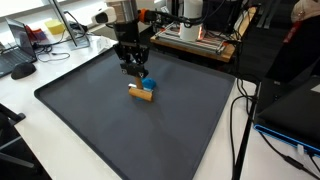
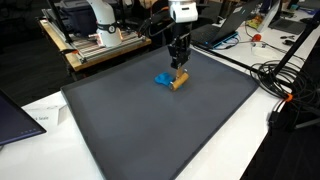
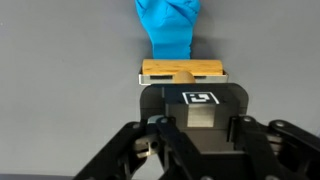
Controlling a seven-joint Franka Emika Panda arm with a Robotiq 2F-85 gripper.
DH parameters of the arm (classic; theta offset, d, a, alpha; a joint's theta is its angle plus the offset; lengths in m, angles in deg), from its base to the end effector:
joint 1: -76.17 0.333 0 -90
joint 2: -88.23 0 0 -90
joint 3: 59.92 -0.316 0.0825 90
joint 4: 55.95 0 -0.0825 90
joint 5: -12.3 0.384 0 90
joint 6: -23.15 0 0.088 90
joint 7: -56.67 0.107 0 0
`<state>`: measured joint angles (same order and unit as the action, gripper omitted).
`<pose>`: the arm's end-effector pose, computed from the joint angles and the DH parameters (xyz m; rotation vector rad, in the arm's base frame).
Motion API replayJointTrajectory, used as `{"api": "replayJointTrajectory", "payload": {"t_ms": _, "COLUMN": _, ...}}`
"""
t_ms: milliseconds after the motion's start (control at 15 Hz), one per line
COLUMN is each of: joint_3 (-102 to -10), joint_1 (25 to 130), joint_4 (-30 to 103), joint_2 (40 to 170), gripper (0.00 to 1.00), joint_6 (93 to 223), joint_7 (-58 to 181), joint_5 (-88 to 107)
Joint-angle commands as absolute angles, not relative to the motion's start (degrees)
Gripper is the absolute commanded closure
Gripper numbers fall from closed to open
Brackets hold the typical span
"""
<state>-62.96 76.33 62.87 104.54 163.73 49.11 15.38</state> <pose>0.5942 0.0324 0.3012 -3.0826 -0.2240 -0.1502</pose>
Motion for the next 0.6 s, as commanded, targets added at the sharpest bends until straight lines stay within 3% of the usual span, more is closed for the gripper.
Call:
{"api": "replayJointTrajectory", "payload": {"t_ms": 0, "joint_3": -63.23, "joint_1": 77.53, "joint_4": 62.63, "joint_2": 105.26, "gripper": 0.78, "joint_6": 170.37, "joint_7": 50.22, "joint_5": 14.35}}
{"api": "replayJointTrajectory", "payload": {"t_ms": 533, "joint_3": -63.08, "joint_1": 77.97, "joint_4": 62.7, "joint_2": 105.29, "gripper": 0.78, "joint_6": 170.01, "joint_7": 50.87, "joint_5": 13.45}}
